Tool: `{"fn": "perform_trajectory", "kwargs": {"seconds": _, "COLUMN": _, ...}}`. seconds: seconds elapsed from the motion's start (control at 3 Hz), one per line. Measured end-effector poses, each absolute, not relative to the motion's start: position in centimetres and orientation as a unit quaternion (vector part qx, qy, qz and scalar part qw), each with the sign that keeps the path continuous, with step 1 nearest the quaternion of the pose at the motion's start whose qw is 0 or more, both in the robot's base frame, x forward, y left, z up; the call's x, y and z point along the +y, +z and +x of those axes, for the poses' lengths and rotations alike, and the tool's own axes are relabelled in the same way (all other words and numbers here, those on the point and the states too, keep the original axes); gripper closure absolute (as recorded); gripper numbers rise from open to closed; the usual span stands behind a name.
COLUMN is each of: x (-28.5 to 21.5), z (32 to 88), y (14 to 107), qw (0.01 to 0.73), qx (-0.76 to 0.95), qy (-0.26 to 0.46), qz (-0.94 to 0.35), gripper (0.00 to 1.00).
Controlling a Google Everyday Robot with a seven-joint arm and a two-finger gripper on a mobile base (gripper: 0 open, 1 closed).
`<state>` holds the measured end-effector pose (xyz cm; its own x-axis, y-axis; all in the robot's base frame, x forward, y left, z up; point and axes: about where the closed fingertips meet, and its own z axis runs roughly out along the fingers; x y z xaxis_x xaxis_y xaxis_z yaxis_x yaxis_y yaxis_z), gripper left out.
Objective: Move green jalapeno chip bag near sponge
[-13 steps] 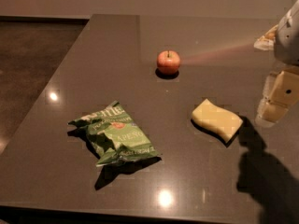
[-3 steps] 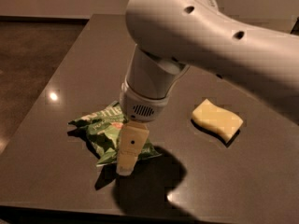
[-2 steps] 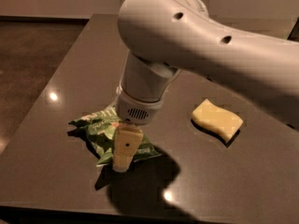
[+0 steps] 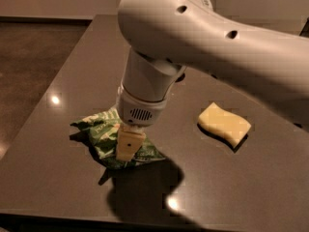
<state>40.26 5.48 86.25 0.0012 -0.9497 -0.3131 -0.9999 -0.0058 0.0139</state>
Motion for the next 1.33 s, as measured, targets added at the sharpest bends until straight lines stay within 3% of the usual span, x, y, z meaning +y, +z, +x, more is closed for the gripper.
{"fn": "perform_trajectory", "kwargs": {"seconds": 0.33, "x": 4.9, "z": 40.7, "y": 87.5, "qw": 0.113, "qx": 0.694, "qy": 0.113, "qz": -0.702, "gripper": 0.85}}
{"fn": "perform_trajectory", "kwargs": {"seconds": 0.67, "x": 3.7, "z": 42.0, "y": 89.1, "qw": 0.121, "qx": 0.695, "qy": 0.102, "qz": -0.701, "gripper": 1.0}}
{"fn": "perform_trajectory", "kwargs": {"seconds": 1.33, "x": 1.0, "z": 46.1, "y": 92.5, "qw": 0.14, "qx": 0.707, "qy": 0.057, "qz": -0.691, "gripper": 1.0}}
